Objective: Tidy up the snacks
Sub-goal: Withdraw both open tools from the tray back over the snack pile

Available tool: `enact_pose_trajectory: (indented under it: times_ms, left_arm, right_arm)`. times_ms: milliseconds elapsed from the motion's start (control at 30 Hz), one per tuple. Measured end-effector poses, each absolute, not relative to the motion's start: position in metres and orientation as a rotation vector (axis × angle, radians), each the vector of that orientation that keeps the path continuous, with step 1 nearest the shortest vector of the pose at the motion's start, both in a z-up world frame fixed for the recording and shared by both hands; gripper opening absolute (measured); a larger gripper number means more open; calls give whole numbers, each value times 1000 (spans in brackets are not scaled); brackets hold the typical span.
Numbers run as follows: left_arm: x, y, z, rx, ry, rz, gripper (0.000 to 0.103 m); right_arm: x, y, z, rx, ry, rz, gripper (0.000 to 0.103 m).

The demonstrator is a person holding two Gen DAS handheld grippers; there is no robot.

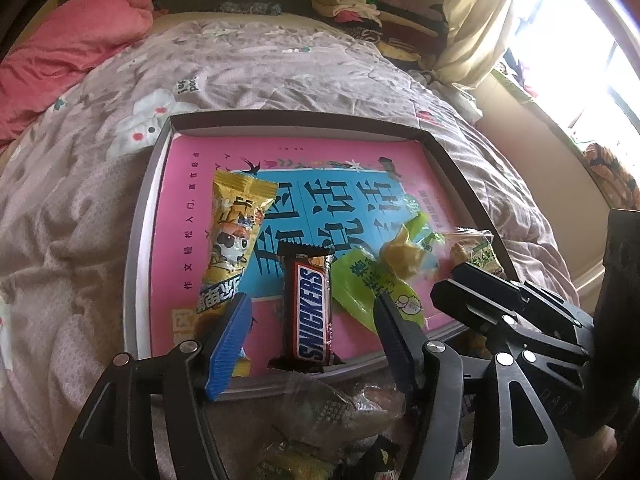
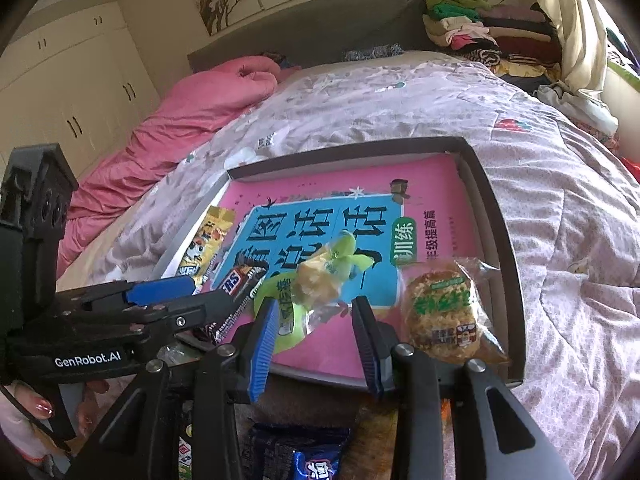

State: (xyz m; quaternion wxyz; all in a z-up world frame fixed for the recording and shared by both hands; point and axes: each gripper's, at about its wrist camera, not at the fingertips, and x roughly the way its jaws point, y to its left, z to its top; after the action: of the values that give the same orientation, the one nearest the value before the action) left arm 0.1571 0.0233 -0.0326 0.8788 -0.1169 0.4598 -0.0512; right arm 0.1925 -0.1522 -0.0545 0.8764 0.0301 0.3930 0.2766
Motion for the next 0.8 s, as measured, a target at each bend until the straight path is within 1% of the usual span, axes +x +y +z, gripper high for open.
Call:
enact_pose_trajectory:
  times_ms: [100,167,300,567,633,800]
  left_arm:
    - [156,25,-30,-242,950,-102,71]
    - [156,26,-28,-245,948,-101,72]
    - [153,27,-25,-249,942,-99,75]
    - [148,32,-14,-249,919,-91,77]
    - [146,33,-11,-250,913,-87,77]
    - [140,38,-4,-258,899,-85,78]
  right_arm:
    - [192,-154,-52,70,813,575,39]
    - [192,-155,-51,78,809,577,41]
    - [191,-158,-48,89,797,578,47]
    - [188,-162,-40,105,767,582,54]
    - [188,-163,-38,110,758,580,58]
    - [187,-168,-32,126,739,579,60]
